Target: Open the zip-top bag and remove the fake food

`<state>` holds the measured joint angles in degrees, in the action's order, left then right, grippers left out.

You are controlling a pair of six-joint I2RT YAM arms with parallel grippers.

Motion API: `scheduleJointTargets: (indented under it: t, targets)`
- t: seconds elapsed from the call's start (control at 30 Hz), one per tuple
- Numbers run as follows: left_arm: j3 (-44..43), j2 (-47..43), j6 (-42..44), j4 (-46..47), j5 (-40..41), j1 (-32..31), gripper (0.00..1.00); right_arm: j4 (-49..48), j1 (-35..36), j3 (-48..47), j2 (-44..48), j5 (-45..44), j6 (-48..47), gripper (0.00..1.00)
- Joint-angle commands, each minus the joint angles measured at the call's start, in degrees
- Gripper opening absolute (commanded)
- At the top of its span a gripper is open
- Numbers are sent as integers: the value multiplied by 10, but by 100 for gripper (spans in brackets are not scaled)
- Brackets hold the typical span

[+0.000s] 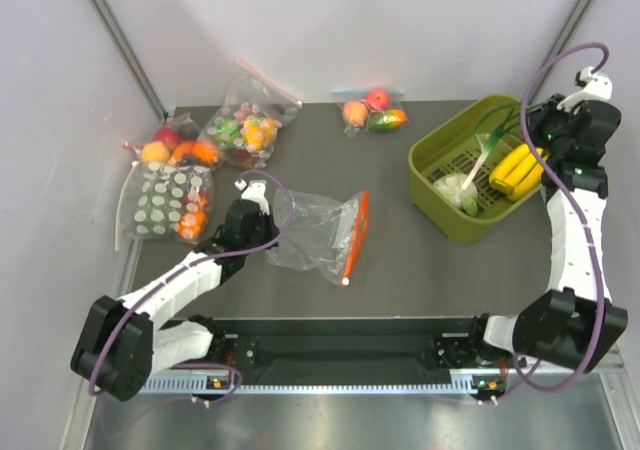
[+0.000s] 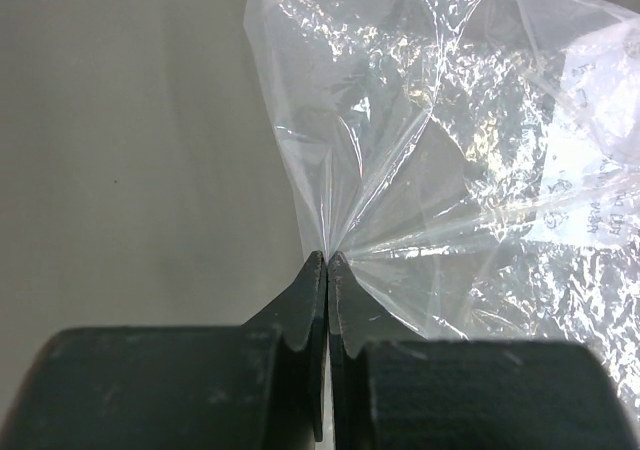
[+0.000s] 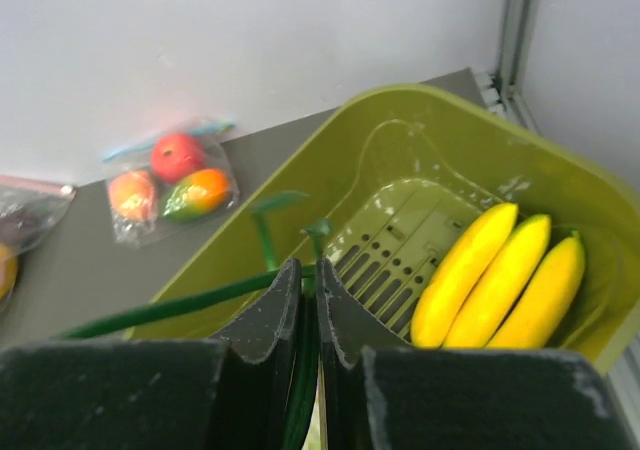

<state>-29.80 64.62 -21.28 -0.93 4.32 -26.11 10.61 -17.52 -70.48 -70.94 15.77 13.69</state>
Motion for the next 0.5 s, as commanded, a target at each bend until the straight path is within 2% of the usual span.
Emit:
scheduleJointTargets:
  t: [0.0,0.2,0.3,0.33,0.37,0.4,0.47]
  targets:
    - [-25,-18,14,-10,-3,7,0,-23,-23,-56,-23,-2,5,0]
    - [-27,-21,14,-14,-8,13,0,0,-25,-84,-61,-2,-9,0]
    - [-25,-24,15,-13,-10,15,0,3,-25,-70,-62,15,-11,8]
    - [-25,-23,15,-14,-10,16,0,-3,-25,-62,-60,17,-10,24]
    - [-26,-22,15,-13,-11,15,0,-5,-24,-49,-54,20,-6,36]
    - [-27,-23,16,-14,-11,15,0,-6,-25,-44,-52,27,-7,61]
    - [-27,-23,17,-15,-12,15,3,-1,-25,-35,-44,31,-3,83]
